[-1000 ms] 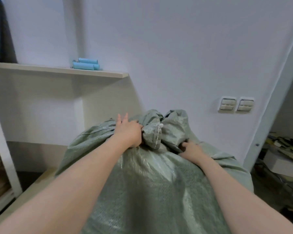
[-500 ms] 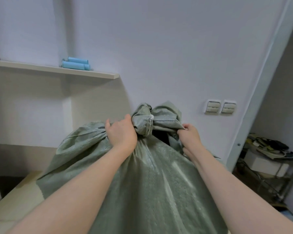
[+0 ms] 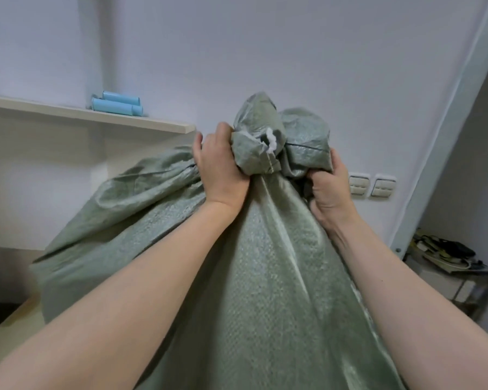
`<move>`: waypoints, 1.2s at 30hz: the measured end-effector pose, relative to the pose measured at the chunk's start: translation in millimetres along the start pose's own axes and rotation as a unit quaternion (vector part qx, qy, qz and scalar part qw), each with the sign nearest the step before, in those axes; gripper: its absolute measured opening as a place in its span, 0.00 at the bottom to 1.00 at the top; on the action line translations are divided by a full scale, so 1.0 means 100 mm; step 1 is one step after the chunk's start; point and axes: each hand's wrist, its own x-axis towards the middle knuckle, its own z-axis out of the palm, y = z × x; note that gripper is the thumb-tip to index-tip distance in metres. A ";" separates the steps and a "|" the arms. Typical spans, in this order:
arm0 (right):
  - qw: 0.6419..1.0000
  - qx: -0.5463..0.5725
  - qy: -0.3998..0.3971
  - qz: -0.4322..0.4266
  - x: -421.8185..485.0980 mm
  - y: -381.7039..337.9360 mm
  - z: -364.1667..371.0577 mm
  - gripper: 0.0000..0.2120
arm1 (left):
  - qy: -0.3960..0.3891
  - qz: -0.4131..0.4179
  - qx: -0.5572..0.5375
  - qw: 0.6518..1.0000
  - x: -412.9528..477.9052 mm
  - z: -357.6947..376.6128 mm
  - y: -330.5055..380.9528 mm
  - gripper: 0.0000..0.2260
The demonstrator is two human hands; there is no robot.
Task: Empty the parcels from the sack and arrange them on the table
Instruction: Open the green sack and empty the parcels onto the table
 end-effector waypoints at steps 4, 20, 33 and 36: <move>0.990 -0.119 -0.036 0.067 -0.18 0.29 -0.16 0.22 | -0.125 0.008 0.145 0.981 -0.21 0.06 -0.38 0.05; 0.787 -0.561 -0.206 0.152 -0.81 0.30 -0.27 0.33 | -0.363 -0.118 0.296 0.876 -0.57 -0.52 -0.53 0.54; 0.686 -0.691 -0.052 0.222 -1.11 -0.26 -1.52 0.47 | -0.344 0.039 0.304 0.888 -1.22 -0.08 0.37 0.58; 0.707 -0.656 -0.029 0.261 -1.07 -0.26 -1.89 0.52 | -0.377 -0.009 0.346 0.859 -1.32 0.09 0.44 0.61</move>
